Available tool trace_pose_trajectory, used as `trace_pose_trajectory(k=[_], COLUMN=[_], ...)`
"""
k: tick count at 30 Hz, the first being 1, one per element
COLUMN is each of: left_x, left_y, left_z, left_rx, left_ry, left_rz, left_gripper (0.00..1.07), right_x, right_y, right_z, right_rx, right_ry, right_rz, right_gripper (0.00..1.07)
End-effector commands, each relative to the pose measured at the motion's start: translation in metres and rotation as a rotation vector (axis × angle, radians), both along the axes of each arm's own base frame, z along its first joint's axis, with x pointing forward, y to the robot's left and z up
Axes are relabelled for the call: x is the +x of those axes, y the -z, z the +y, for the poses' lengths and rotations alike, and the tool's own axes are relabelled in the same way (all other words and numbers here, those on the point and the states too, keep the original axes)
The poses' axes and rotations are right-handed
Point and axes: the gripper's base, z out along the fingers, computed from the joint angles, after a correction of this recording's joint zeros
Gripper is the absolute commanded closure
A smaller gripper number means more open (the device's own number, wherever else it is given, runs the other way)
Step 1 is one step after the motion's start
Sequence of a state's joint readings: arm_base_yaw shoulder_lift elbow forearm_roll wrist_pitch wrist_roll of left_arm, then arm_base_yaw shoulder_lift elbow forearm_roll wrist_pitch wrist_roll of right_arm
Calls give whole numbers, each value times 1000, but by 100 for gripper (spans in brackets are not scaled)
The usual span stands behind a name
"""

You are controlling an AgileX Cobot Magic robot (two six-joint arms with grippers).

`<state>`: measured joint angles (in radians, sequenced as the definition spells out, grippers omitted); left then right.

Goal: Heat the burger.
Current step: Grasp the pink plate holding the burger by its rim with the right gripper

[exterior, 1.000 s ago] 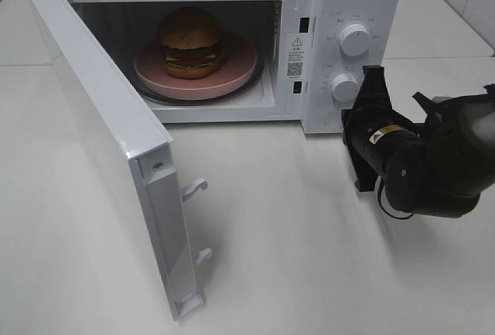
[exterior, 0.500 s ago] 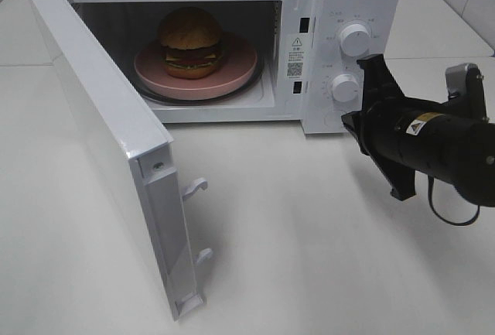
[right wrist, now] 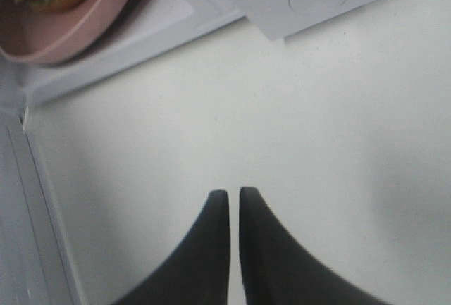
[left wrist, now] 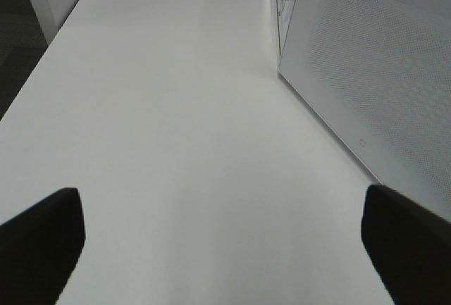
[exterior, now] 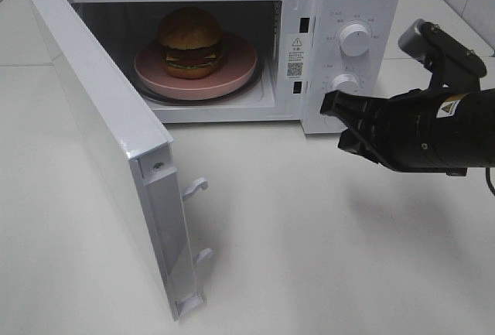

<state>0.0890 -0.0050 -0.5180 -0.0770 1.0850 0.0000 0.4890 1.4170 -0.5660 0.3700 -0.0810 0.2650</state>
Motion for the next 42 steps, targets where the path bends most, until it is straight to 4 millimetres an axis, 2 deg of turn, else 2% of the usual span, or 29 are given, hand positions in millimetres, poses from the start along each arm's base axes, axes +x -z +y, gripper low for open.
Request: trace_pose_trajectory(k=[1,2,4,5,7,8,11,13,19,25,28,29,30,31,32,34,35,36,37,38,39,42], left_x=[0,0,0,0,0,0,0,0,0,0,0,0,0,0,0,0,0,0,0,0,0,0], left_y=[-1,-1,-1,-1,-1,-1,-1,-1,-1,-1,-1,-1,-1,-1,-1,-1,-1,-1,-1,-1,-1,-1], left_z=[0,0,0,0,0,0,0,0,0,0,0,0,0,0,0,0,0,0,0,0,0,0], left_rx=[2,2,2,2,2,2,2,2,2,2,2,2,2,2,2,2,2,2,2,2,2,2], left_ry=[-5,-5,-5,-5,-5,-5,-5,-5,-5,-5,-5,-5,-5,-5,-5,-5,-5,-5,-5,-5,-5,-5], left_rz=[-18,-18,-18,-18,-18,-18,-18,-18,-18,-18,-18,-18,-18,-18,-18,-18,-18,-18,-18,-18,-18,-18], left_gripper=[6,6,6,6,6,6,6,6,6,6,6,6,6,6,6,6,6,6,6,6,6,6], right_x=[-6,-9,-9,-13,-14,-16,-16,-14,-2,7,10,12,12,13,13,13,13,13,13,13,12,11], right_y=[-6,-8,-9,-11,-11,-14,-15,-21,-35,-48,-53,-55,-55,-56,-56,-56,-56,-56,-56,-56,-56,-55], right_z=[3,4,5,6,6,4,3,-2,-7,-6,-6,-6,-6,-6,-6,-7,-7,-7,-7,-7,-7,-6], right_rx=[-116,-167,-192,-248,-272,-334,-367,-513,-693,-738,-807,-873,-873,-950,-950,-1071,-1071,-1157,-1199,-1199,-1253,-1261], right_ry=[-176,-264,-304,-397,-434,-512,-544,-666,-754,-763,-839,-924,-924,-1034,-1034,-1234,-1234,-1383,-1459,-1459,-1570,-1636], right_rz=[32,58,71,112,134,159,163,163,89,28,-24,-65,-65,-103,-103,-167,-167,-220,-246,-246,-285,-314], right_gripper=[106,106,106,106,106,105,105,104,101,100,100,100,100,100,100,99,99,99,98,98,97,93])
